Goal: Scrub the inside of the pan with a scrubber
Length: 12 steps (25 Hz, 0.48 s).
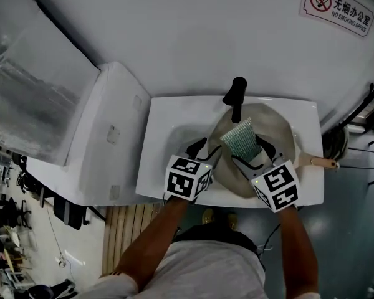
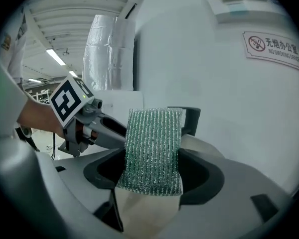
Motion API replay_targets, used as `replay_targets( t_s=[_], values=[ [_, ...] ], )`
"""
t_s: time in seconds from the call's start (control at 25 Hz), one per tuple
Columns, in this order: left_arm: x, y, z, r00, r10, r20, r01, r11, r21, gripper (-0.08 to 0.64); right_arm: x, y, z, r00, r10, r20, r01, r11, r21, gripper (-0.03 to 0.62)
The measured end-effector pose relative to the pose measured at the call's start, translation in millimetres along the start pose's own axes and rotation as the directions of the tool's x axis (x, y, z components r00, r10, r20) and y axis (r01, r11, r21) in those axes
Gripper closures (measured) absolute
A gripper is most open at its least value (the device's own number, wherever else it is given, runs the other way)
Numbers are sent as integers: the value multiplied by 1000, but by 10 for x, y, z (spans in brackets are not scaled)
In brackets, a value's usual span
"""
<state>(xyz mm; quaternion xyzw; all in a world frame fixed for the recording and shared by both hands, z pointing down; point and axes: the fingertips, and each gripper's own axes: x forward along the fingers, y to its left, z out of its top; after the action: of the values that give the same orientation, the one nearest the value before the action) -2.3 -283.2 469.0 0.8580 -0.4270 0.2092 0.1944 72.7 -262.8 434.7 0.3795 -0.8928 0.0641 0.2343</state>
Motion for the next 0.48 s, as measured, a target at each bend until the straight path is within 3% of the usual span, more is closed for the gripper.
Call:
replay_targets(
  t_s=[0.48],
  values=[
    [189, 84, -272, 995, 10, -104, -14, 999, -37, 385, 514, 67, -478, 981, 89, -175, -90, 996, 3, 253]
  ],
)
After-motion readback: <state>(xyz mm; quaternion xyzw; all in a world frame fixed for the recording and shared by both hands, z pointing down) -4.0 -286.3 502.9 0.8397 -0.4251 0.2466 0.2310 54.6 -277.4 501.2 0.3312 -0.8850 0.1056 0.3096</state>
